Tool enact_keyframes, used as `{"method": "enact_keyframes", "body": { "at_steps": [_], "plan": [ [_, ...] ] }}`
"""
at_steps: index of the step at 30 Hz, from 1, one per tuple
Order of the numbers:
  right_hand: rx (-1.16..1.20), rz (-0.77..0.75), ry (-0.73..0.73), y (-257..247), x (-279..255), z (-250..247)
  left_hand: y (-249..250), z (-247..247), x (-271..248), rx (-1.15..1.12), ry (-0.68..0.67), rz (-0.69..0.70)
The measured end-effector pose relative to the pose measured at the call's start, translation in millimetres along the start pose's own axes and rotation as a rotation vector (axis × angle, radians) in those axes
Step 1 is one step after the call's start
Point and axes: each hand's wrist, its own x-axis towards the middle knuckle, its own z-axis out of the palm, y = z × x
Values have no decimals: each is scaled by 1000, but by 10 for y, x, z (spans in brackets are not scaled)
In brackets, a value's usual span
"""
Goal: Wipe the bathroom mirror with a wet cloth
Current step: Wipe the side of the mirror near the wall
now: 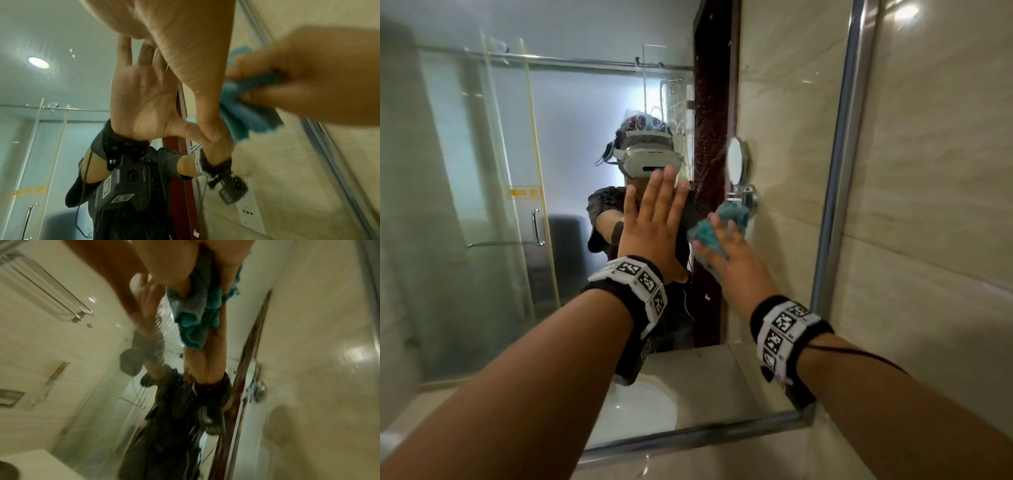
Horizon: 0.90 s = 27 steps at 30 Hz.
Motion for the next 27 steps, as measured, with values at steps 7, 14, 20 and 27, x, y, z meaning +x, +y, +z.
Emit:
{"method": "enact_keyframes", "body": {
  "at_steps": [7,14,20,27],
  "plan": [
    [474,168,-267,-213,-400,-460,-52,-269,-232,-373,-172,62],
    [844,579,-94,-368,-447,-960,-40,-379,-526,-850,-204,20],
    [924,770,-106,-477,-421,-1158,91,-695,-765,-1143,-363,76],
    [957,797,-219,-596,-463,-1336,56,-636,-813,-1039,-232,25]
  ]
}}
